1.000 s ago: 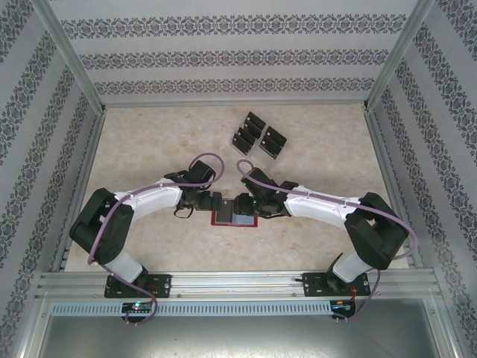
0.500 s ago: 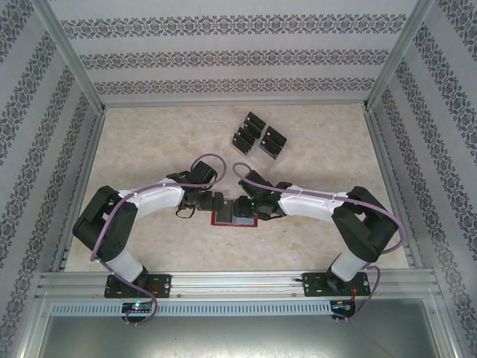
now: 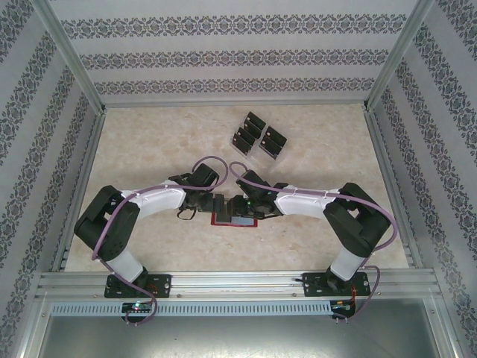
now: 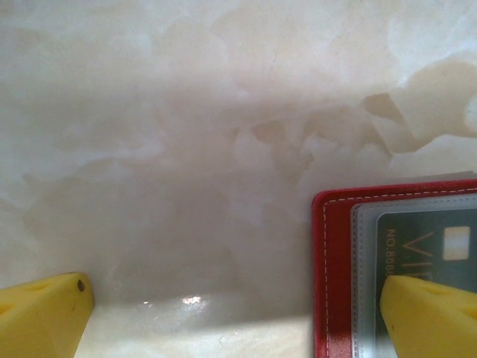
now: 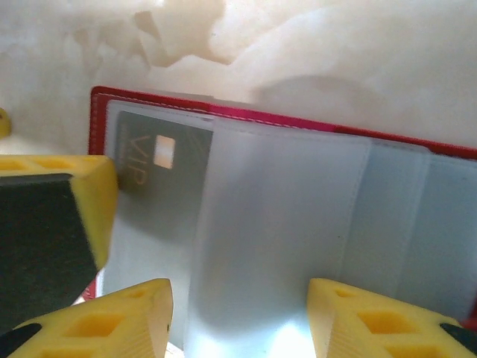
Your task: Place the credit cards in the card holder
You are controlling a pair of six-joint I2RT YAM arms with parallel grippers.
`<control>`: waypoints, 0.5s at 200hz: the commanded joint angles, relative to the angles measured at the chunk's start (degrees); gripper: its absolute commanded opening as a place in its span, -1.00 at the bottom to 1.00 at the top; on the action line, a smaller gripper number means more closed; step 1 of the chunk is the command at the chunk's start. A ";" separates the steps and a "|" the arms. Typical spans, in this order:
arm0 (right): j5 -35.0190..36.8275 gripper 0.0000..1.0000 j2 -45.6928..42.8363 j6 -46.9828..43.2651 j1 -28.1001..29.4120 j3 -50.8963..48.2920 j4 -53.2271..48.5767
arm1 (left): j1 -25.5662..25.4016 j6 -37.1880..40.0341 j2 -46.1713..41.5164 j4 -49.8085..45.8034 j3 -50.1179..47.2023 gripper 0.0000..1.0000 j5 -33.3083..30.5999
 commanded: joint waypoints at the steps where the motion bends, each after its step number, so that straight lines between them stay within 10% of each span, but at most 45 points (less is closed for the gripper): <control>1: -2.92 0.04 1.06 1.50 0.33 -0.18 3.33 | -1.09 -1.21 1.81 1.99 -2.14 1.00 1.22; 100: -7.41 0.04 3.14 4.50 1.03 -0.09 10.70 | -1.27 -2.78 0.29 2.06 -2.24 1.00 0.72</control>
